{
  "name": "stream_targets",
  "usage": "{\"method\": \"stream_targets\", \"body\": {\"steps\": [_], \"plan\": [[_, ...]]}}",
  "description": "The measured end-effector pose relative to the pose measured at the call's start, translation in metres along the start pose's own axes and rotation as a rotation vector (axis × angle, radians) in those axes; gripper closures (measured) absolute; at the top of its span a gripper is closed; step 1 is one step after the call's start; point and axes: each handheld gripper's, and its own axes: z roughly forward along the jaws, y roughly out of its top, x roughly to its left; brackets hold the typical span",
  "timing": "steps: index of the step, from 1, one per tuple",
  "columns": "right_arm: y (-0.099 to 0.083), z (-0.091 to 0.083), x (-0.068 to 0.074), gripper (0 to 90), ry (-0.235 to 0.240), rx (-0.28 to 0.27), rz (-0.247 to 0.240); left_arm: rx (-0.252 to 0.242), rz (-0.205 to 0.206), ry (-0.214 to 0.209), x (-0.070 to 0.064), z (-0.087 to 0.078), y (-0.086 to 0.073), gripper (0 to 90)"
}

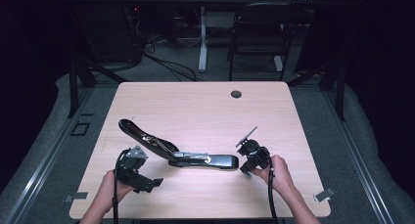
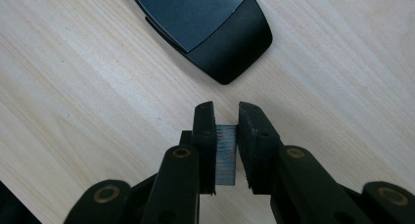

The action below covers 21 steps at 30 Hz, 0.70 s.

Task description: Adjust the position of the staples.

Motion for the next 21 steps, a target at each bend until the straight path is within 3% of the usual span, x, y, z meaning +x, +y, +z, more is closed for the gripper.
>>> {"method": "stream_targets", "body": {"steps": [17, 21], "plan": [[-0.006, -0.011, -0.007, 78.3, -0.005, -0.059, 0.015, 0.003, 0.013, 0.0, 0.001, 0.002, 0.003, 0.0], [-0.005, -0.013, -0.008, 78.3, -0.013, -0.046, -0.002, 0.0, 0.011, 0.007, 0.001, 0.002, 0.003, 0.0]]}}
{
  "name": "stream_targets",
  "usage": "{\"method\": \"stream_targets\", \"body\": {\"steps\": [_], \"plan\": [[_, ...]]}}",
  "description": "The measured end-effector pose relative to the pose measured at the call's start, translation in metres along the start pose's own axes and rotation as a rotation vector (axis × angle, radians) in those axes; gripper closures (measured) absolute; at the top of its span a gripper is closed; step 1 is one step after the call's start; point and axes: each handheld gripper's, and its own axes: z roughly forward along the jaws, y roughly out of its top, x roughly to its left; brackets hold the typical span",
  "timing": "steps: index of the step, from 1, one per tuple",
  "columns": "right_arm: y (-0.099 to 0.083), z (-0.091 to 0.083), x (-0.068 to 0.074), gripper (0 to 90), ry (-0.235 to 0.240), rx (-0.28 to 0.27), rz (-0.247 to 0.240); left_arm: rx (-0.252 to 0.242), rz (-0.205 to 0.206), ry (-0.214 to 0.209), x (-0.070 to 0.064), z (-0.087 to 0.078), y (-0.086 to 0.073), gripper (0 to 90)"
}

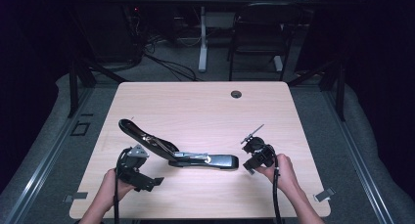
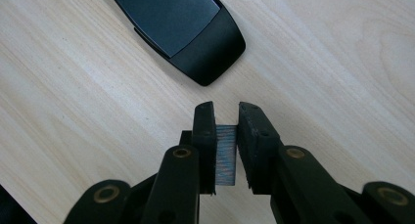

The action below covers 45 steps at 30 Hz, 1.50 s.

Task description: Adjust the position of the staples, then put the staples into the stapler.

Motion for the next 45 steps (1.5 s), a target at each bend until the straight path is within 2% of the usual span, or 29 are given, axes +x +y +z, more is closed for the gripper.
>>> {"method": "stream_targets", "body": {"steps": [1, 3, 4, 8, 9, 13, 15, 16, 17, 19, 22, 25, 27, 29, 30, 33, 34, 37, 45], "plan": [[0.0, 0.0, 0.001, 78.3, 0.0, -0.013, 0.012, 0.001, 0.0, 0.001, 0.0, 0.0, 0.0, 0.0], [0.0, -0.001, 0.001, 78.3, -0.014, -0.016, 0.002, 0.003, 0.0, 0.001, 0.001, 0.001, 0.0, 0.0], [0.0, -0.001, 0.002, 78.3, -0.003, -0.033, 0.011, 0.004, 0.0, 0.003, 0.001, 0.0, 0.0, 0.0], [0.0, -0.004, 0.001, 78.3, -0.018, -0.039, -0.004, 0.001, -0.002, 0.007, 0.001, -0.001, 0.0, 0.0], [0.0, -0.005, 0.002, 78.3, -0.009, -0.043, -0.002, -0.002, -0.006, 0.006, 0.002, -0.001, 0.0, 0.0], [0.0, -0.008, 0.001, 78.3, -0.021, -0.045, -0.025, -0.007, -0.026, 0.01, 0.006, -0.002, -0.001, 0.0], [0.0, -0.009, 0.002, 78.3, -0.023, -0.068, -0.02, -0.013, -0.036, 0.02, 0.006, -0.003, -0.001, 0.0], [0.0, -0.009, 0.001, 78.3, -0.018, -0.068, -0.03, -0.018, -0.041, 0.024, 0.007, -0.004, -0.001, 0.0], [-0.001, -0.009, 0.002, 78.3, -0.004, -0.091, -0.02, -0.021, -0.048, 0.025, 0.008, -0.005, -0.001, 0.0], [0.0, -0.011, 0.002, 78.3, -0.005, -0.084, -0.041, -0.03, -0.065, 0.036, 0.009, -0.006, -0.001, 0.0], [0.0, -0.013, 0.003, 78.3, -0.016, -0.104, -0.051, -0.029, -0.081, 0.042, 0.012, -0.006, -0.002, 0.0], [0.001, -0.015, 0.003, 78.3, -0.021, -0.112, -0.067, -0.029, -0.081, 0.036, 0.013, -0.007, -0.001, 0.0], [0.002, -0.016, 0.004, 78.3, -0.017, -0.136, -0.064, -0.03, -0.08, 0.037, 0.013, -0.007, -0.001, 0.0], [0.004, -0.017, 0.005, 78.3, -0.022, -0.15, -0.085, -0.033, -0.083, 0.041, 0.013, -0.008, -0.001, 0.0], [0.007, -0.023, 0.006, 78.3, -0.051, -0.088, -0.103, -0.044, -0.089, 0.04, 0.013, -0.008, 0.0, 0.0], [0.01, -0.024, 0.008, 78.3, -0.004, -0.131, -0.127, -0.05, -0.09, 0.034, 0.012, -0.008, 0.001, 0.0], [0.009, -0.019, 0.011, 78.3, -0.019, -0.208, -0.117, -0.047, -0.089, 0.033, 0.012, -0.007, 0.002, 0.0], [0.013, -0.019, 0.013, 78.3, -0.023, -0.206, -0.136, -0.04, -0.092, 0.032, 0.013, -0.005, 0.001, 0.0], [0.019, -0.022, 0.015, 78.3, -0.016, -0.223, -0.167, -0.068, -0.141, 0.033, 0.021, -0.009, -0.001, 0.0]]}}
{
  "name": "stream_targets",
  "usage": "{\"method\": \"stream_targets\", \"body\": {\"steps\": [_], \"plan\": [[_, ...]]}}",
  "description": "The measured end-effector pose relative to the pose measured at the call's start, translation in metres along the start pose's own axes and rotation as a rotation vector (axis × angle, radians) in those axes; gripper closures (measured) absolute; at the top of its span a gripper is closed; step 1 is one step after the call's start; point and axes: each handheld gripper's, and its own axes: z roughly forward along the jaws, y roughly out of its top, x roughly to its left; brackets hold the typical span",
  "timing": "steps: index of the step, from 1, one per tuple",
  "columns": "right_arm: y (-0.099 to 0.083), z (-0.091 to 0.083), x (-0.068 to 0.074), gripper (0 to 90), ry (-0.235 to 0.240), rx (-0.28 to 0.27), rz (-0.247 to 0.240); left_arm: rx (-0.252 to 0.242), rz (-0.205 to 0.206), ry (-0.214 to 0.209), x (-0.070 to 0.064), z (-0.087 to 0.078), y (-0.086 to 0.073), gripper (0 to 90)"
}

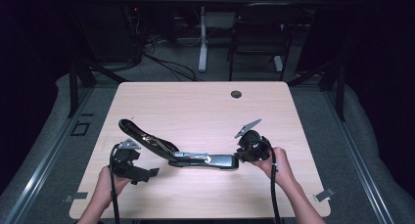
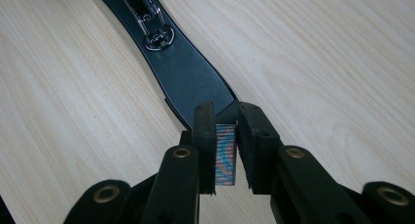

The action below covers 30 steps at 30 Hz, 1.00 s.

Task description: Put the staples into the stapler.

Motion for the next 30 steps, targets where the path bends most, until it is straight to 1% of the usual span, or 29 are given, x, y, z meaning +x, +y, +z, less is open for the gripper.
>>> {"method": "stream_targets", "body": {"steps": [1, 4, 5, 7, 8, 10, 11, 12, 15, 19, 20, 21, 23, 25, 28, 30], "plan": [[0.005, -0.007, -0.004, 78.3, 0.036, 0.118, -0.024, -0.002, -0.005, 0.001, 0.0, 0.0, 0.0, 0.0], [0.006, -0.006, -0.005, 78.3, 0.035, 0.095, -0.029, -0.009, -0.01, -0.002, 0.001, -0.001, 0.0, 0.0], [0.004, 0.001, -0.004, 78.3, 0.051, -0.013, -0.011, -0.01, -0.008, -0.004, 0.001, -0.001, 0.0, 0.0], [0.008, 0.0, -0.005, 78.3, 0.059, -0.03, -0.022, -0.011, -0.008, -0.008, 0.001, -0.001, -0.001, 0.0], [0.01, 0.0, -0.005, 78.3, 0.055, -0.032, -0.03, -0.011, -0.008, -0.007, 0.001, -0.001, -0.001, 0.0], [0.013, 0.0, -0.005, 78.3, 0.063, -0.033, -0.04, -0.012, -0.009, -0.008, 0.002, -0.001, 0.0, 0.0], [0.015, 0.001, -0.004, 78.3, 0.056, -0.04, -0.046, -0.013, -0.011, -0.006, 0.002, -0.001, -0.001, 0.0], [0.017, 0.001, -0.005, 78.3, 0.057, -0.03, -0.057, -0.015, -0.011, -0.005, 0.002, -0.001, -0.001, 0.0], [0.022, 0.001, -0.004, 78.3, 0.057, -0.037, -0.068, -0.021, -0.017, -0.006, 0.003, -0.002, -0.001, 0.0], [0.028, 0.003, -0.003, 78.3, 0.052, -0.033, -0.093, -0.024, -0.019, -0.003, 0.004, -0.002, -0.001, 0.0], [0.029, 0.003, -0.002, 78.3, 0.051, -0.04, -0.094, -0.024, -0.018, -0.003, 0.004, -0.002, -0.001, 0.0], [0.03, 0.003, -0.002, 78.3, 0.053, -0.033, -0.102, -0.024, -0.018, -0.003, 0.004, -0.002, -0.001, 0.0], [0.033, 0.004, -0.001, 78.2, 0.049, -0.037, -0.107, -0.023, -0.018, -0.003, 0.004, -0.002, -0.001, 0.0], [0.036, 0.005, 0.0, 78.3, 0.056, -0.034, -0.114, -0.022, -0.016, -0.003, 0.004, -0.002, -0.001, 0.0], [0.04, 0.005, 0.002, 78.3, 0.059, -0.044, -0.112, -0.018, -0.016, -0.003, 0.004, -0.002, -0.002, 0.0], [0.043, 0.004, 0.003, 78.2, 0.057, -0.04, -0.126, -0.015, -0.017, -0.005, 0.004, -0.001, -0.002, 0.0]]}}
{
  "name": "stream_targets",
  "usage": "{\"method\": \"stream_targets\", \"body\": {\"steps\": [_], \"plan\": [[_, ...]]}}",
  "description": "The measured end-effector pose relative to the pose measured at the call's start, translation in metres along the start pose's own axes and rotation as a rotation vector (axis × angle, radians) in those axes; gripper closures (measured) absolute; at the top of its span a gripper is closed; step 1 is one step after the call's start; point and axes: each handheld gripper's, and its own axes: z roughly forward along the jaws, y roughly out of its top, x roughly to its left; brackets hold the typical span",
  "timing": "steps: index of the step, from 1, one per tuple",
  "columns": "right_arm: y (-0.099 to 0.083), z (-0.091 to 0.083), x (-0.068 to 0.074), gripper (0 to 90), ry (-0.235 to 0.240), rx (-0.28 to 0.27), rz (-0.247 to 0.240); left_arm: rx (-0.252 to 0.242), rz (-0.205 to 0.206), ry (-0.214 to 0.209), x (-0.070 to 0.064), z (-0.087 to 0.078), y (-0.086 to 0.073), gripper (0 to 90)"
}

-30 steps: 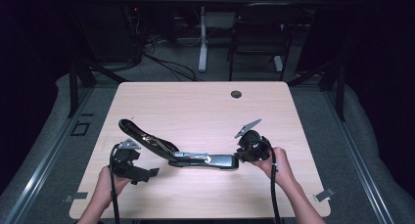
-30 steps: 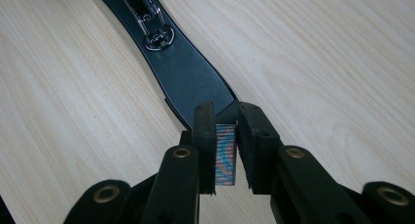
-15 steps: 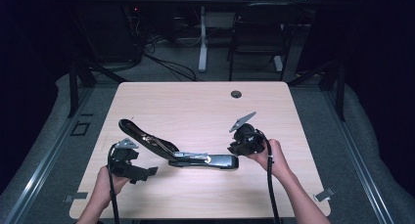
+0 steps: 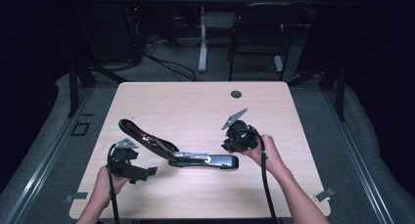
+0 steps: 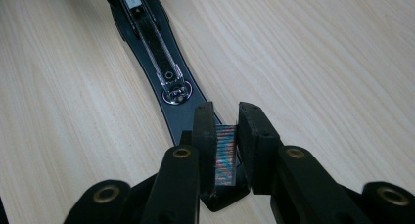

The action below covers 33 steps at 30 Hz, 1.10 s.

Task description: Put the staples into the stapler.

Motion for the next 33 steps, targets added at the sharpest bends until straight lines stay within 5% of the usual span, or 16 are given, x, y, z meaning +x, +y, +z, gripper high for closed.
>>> {"method": "stream_targets", "body": {"steps": [33], "plan": [[0.037, 0.013, 0.008, 78.3, 0.083, -0.055, -0.114, 0.012, -0.01, 0.001, 0.0, 0.002, 0.0, 0.0]]}}
